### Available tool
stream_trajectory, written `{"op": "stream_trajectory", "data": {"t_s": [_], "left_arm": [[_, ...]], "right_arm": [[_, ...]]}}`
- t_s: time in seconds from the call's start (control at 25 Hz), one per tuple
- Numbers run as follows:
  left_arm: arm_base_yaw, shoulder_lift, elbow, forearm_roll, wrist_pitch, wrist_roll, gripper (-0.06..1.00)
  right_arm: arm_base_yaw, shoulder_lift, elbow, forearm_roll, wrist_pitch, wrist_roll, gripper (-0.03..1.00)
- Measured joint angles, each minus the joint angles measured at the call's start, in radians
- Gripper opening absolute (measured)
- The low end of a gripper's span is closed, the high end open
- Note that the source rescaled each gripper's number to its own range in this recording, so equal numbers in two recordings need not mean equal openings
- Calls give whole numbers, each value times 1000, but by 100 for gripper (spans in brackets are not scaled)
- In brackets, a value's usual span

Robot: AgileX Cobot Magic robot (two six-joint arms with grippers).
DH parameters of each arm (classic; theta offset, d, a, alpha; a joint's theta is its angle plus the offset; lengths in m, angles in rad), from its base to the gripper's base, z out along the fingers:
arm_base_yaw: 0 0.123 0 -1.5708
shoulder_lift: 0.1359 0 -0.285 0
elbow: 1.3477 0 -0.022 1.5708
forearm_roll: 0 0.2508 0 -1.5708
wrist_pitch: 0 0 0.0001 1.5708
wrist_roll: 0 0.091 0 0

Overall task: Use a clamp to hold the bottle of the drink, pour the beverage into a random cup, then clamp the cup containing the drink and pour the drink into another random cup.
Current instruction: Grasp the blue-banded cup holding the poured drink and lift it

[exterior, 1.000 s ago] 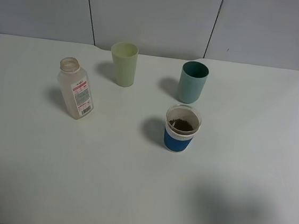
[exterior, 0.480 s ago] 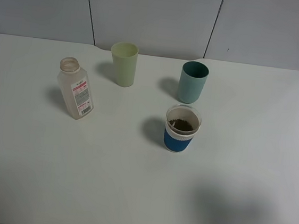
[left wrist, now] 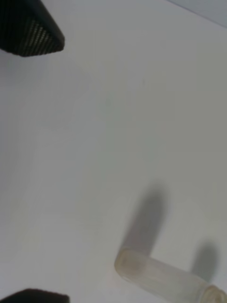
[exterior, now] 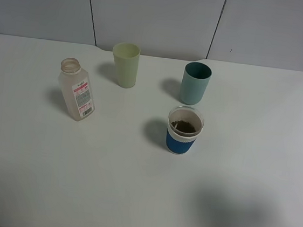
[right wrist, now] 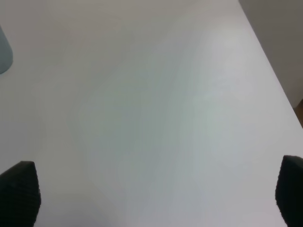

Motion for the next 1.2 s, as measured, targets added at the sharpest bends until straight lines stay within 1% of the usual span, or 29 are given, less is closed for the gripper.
{"op": "stream_trajectory", "data": {"t_s": [0.04, 0.12, 0.32, 0.36, 0.4, 0.76, 0.84, 0.88, 0.96, 1.04, 1.12, 1.2], "left_arm": [[0, 0, 0, 0, 0, 0, 100], [0, 0, 0, 0, 0, 0, 100], [0, 0, 0, 0, 0, 0, 100], [0, 0, 0, 0, 0, 0, 100], [0, 0, 0, 0, 0, 0, 100], [0, 0, 0, 0, 0, 0, 100], [0, 0, 0, 0, 0, 0, 100], [0, 0, 0, 0, 0, 0, 100], [0, 0, 0, 0, 0, 0, 100], [0, 0, 0, 0, 0, 0, 100], [0, 0, 0, 0, 0, 0, 100], [0, 0, 0, 0, 0, 0, 100]], "right_arm": [[0, 0, 0, 0, 0, 0, 100], [0, 53, -27, 0, -30, -1, 100], [0, 252, -92, 0, -126, -1, 100], [0, 346, -111, 0, -169, -1, 100], [0, 393, -119, 0, -198, -1, 100], [6, 753, -214, 2, -472, -6, 100], [47, 818, -215, 1, -539, -6, 100], [47, 818, -215, 1, -539, -6, 100], [102, 866, -215, 1, -602, -6, 100], [176, 907, -215, 1, -659, -6, 100], [271, 944, -215, -1, -708, -6, 100], [358, 979, -215, -7, -729, -6, 100]]}}
